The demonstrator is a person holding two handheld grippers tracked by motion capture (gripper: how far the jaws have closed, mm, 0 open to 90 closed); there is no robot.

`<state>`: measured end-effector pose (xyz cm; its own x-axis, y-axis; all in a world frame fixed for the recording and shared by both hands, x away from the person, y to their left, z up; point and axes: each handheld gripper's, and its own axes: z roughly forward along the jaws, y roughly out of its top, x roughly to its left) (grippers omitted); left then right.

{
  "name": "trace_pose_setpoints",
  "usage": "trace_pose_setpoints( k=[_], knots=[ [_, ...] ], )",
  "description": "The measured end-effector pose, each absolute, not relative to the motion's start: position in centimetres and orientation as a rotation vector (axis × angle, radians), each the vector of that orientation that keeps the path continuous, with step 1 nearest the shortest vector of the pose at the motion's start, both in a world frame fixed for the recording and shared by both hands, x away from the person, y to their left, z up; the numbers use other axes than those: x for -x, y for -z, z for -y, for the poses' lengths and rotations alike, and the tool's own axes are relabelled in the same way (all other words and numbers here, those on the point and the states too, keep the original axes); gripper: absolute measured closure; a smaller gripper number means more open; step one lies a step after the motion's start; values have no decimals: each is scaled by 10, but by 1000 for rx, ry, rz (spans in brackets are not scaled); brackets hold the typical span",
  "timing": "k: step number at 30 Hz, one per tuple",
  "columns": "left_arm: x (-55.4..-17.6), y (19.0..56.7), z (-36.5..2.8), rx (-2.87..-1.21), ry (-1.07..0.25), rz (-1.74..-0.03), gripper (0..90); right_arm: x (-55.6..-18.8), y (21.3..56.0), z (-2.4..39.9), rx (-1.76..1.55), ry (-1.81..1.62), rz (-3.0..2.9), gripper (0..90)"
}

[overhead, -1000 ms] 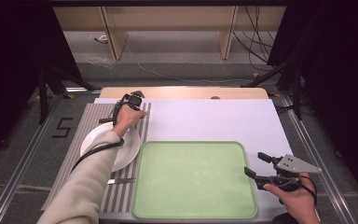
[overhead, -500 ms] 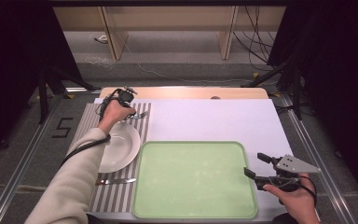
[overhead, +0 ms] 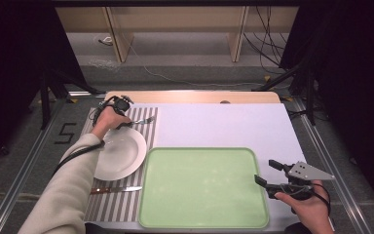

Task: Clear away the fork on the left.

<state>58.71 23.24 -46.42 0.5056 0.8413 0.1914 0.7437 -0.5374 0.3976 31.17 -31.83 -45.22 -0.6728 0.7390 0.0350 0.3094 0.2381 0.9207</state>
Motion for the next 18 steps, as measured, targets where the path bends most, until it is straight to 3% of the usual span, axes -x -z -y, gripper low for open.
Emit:
trace_pose_setpoints(
  k=[18],
  knots=[
    [-590, 466, -234, -2517, -474, -1324, 557, -311, 452, 318, -962, -1422, -2111, 223]
  ],
)
